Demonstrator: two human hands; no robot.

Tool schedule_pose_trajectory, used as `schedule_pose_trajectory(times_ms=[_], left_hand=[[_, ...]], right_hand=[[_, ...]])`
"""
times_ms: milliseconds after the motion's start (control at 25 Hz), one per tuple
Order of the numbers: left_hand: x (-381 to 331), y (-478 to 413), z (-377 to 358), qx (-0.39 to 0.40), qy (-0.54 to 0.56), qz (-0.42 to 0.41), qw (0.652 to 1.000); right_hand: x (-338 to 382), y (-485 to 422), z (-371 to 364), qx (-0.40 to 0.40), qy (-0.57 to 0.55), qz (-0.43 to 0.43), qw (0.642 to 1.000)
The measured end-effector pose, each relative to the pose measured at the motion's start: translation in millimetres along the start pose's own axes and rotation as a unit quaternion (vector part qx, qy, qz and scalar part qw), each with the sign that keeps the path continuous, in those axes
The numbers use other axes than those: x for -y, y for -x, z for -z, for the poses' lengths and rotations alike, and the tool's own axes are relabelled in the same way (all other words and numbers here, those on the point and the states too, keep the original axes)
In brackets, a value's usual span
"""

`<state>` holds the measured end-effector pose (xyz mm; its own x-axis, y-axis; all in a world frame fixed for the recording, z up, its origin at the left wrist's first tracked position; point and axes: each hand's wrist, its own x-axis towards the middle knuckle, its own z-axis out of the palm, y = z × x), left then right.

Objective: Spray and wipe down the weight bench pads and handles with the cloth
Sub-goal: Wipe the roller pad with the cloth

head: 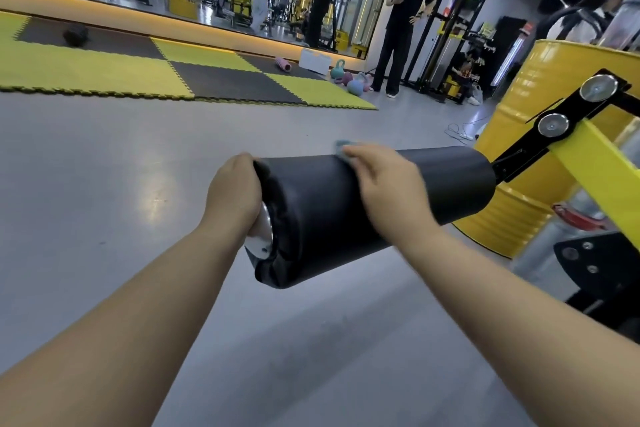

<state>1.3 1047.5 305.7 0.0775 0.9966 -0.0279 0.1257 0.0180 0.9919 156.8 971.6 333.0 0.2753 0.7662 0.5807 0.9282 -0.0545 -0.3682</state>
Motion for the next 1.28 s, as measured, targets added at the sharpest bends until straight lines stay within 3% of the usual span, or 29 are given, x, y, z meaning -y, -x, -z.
schedule_pose_trajectory(times_ms=[120, 200, 240, 360, 400, 520, 640, 720, 800, 920, 1040, 1160, 1280], left_hand=[[1.7, 2.4, 0.8, -0.01, -0.002, -0.081, 0.997], [-1.1, 14.8, 2.9, -0.005, 0.016, -0.147, 0.989], [-2.1, 20.7, 4.3, -0.002, 0.009, -0.194, 0.981], [3.2, 39.0, 6.0, 0.001, -0.005, -0.325, 0.946], [6.1, 41.8, 6.4, -0.009, -0.001, -0.347, 0.938], [9.8, 39.0, 4.3, -0.069, -0.012, -0.361, 0.93], [6.3, 33.3, 2.0, -0.112, 0.02, -0.279, 0.954], [-1.5, 33.5, 0.1, -0.128, 0.051, -0.252, 0.958], [-14.0, 37.3, -3.9, -0.135, 0.004, -0.29, 0.947], [-37.7, 38.5, -19.1, -0.056, -0.154, -0.329, 0.93], [-43.6, 38.5, -31.1, -0.012, -0.41, -0.331, 0.85], [-41.8, 40.5, -33.2, -0.029, -0.496, -0.326, 0.805], [-43.9, 38.8, -38.7, -0.05, -0.521, -0.309, 0.794]], right_hand=[[32.6, 34.9, -11.6, 0.012, -0.06, 0.225, 0.973], [-7.1, 26.3, -4.8, -0.011, -0.016, 0.274, 0.961], [-33.5, 16.3, 0.8, -0.037, -0.001, 0.221, 0.974], [-79.0, -8.6, 23.6, -0.06, -0.006, -0.08, 0.995], [-77.3, -12.0, 23.4, -0.057, -0.007, -0.114, 0.992], [-14.7, -6.2, 5.2, -0.015, -0.032, 0.025, 0.999], [56.2, 21.4, -17.5, 0.04, -0.078, 0.171, 0.981], [58.7, 23.9, -19.5, 0.015, -0.084, 0.232, 0.969], [27.9, 12.2, -16.7, -0.019, -0.063, 0.282, 0.957], [-33.7, -12.3, -3.1, -0.027, -0.031, 0.224, 0.974], [-96.8, -37.2, 19.4, -0.023, 0.018, 0.109, 0.994], [-157.9, -59.2, 39.7, -0.045, 0.048, -0.041, 0.997], [-200.8, -77.1, 45.7, -0.08, 0.055, -0.211, 0.973]])
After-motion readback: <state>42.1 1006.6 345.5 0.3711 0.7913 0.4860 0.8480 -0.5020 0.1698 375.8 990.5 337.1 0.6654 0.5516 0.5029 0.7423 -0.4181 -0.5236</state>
